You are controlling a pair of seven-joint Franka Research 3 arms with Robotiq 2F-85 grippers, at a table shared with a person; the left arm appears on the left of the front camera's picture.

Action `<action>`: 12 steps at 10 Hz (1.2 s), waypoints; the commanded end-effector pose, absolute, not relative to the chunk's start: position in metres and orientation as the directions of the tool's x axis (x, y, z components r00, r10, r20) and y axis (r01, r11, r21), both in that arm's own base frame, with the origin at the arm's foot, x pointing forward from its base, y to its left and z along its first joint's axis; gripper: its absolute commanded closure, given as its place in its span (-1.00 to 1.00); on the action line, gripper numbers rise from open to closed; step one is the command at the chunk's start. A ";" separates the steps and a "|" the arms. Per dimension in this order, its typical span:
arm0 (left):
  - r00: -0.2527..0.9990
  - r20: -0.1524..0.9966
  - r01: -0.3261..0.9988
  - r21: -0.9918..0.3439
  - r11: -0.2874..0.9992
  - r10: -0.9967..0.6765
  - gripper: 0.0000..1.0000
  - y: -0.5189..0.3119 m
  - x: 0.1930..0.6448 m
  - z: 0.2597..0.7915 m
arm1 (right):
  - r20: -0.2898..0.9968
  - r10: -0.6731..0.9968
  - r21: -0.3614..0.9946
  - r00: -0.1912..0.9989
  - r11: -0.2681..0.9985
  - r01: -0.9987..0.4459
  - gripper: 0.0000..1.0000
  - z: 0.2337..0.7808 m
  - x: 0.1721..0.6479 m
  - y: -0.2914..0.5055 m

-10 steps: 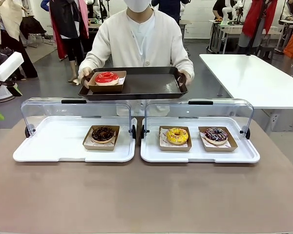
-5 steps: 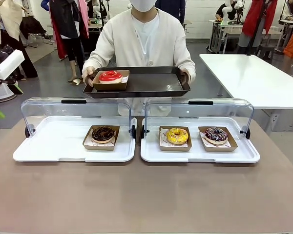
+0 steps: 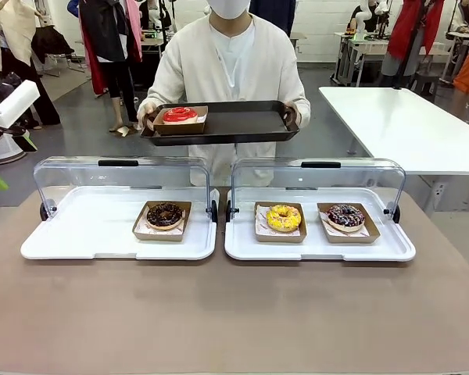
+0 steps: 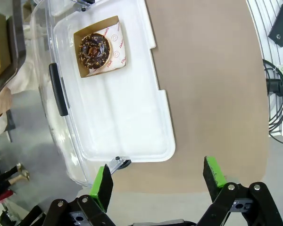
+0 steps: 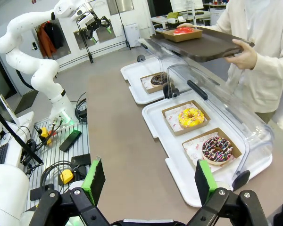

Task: Provide the desired donut to the person.
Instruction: Pick up and lift the Paper togo box containing the Donut pointed at by the person.

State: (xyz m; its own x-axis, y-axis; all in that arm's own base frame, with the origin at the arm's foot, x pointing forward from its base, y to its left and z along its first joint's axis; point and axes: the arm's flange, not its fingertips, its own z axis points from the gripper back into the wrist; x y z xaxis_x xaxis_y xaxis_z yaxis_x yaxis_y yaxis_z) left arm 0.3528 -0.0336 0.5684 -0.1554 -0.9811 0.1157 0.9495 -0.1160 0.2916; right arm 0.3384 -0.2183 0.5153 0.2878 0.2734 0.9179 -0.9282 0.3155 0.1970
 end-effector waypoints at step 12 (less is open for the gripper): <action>-0.081 0.910 0.992 0.114 0.060 -0.406 -1.00 0.134 0.421 0.471 | 0.922 0.265 0.194 0.282 0.313 -0.929 -1.00 0.516 0.339 -0.219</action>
